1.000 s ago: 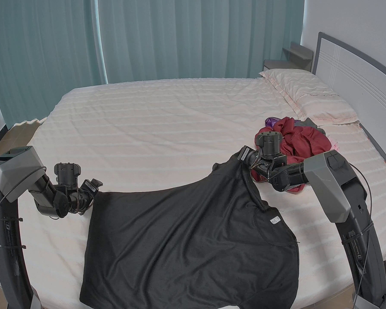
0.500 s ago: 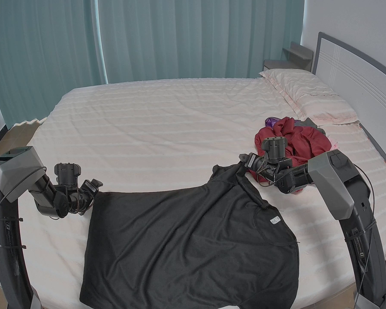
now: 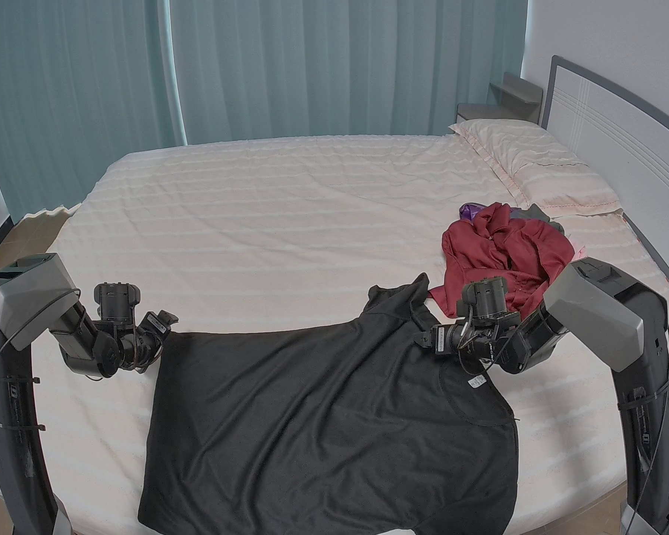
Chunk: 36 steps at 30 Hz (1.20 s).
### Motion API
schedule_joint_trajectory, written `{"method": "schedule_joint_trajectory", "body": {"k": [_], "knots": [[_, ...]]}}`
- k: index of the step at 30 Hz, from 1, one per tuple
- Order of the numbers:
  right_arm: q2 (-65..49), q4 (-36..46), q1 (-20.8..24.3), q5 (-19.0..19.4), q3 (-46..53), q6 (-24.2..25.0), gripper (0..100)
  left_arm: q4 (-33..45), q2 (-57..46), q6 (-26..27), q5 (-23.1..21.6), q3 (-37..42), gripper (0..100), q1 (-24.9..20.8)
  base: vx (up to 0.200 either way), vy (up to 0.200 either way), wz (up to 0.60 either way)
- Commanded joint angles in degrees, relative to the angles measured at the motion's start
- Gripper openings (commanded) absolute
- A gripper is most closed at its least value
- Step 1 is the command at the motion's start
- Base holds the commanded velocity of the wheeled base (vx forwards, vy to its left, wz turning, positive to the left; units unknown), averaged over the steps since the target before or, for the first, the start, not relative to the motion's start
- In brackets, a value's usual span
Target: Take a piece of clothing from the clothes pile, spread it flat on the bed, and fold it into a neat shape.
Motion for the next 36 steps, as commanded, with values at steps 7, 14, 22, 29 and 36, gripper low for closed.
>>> {"method": "schedule_joint_trajectory", "body": {"k": [7, 14, 22, 29, 36], "knots": [[-1.98, -0.21, 0.50, -1.81, 1.64, -1.02, 100, -0.03, -0.02, -0.03, 0.00, -0.03, 100, 0.02, 0.000, 0.000, 0.00], [-2.07, 2.60, -3.36, -4.72, 1.12, -0.93, 100, 0.06, 0.07, 0.06, 0.00, 0.06, 100, 0.02, 0.000, 0.000, 0.00], [-1.10, 2.69, -7.32, -7.62, 1.03, -0.58, 100, 0.06, 0.07, 0.06, -0.09, 0.06, 100, 0.02, 0.000, 0.000, 0.00], [-0.40, 3.04, -9.17, -10.34, 1.12, -0.40, 100, 0.06, 0.07, 0.06, 0.00, -0.03, 100, 0.02, 0.000, 0.000, 0.00], [-1.36, 0.49, -9.87, -9.90, 0.06, 5.66, 100, 0.06, 0.07, 0.15, 0.00, -0.03, 100, 0.02, 0.000, 0.000, 0.00]]}}
